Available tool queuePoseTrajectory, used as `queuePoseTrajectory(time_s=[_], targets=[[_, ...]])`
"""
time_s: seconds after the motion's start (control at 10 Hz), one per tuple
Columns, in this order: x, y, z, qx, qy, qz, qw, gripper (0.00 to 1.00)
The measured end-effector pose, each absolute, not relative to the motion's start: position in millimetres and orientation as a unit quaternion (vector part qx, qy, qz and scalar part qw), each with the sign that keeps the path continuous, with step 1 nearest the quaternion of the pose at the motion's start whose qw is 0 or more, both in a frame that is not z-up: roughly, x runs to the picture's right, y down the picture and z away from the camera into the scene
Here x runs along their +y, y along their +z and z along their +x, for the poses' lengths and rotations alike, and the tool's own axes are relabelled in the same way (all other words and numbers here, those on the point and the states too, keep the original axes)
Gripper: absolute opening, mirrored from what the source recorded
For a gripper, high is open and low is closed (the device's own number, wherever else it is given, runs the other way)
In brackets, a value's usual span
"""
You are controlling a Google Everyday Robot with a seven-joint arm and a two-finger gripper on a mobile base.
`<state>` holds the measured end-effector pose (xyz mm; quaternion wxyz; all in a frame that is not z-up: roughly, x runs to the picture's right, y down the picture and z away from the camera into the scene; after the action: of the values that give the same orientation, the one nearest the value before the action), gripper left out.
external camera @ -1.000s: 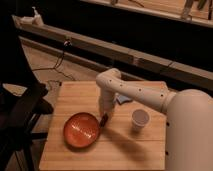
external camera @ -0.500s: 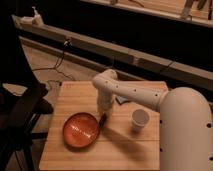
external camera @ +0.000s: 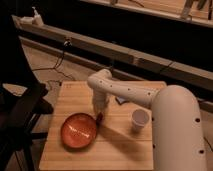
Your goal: Drag the pepper across the table
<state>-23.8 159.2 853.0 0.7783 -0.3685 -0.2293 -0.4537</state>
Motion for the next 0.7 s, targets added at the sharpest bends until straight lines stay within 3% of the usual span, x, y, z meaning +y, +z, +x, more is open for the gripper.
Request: queuePoseTrajectory(time_s=[0.3,0.7], targets=[[141.8,832.3,-20.1,-0.230,-0.454,-0.369,0.778,0.01],[148.8,837.4,-33.2,-0.236,-0.468,-0.368,0.768,0.01]])
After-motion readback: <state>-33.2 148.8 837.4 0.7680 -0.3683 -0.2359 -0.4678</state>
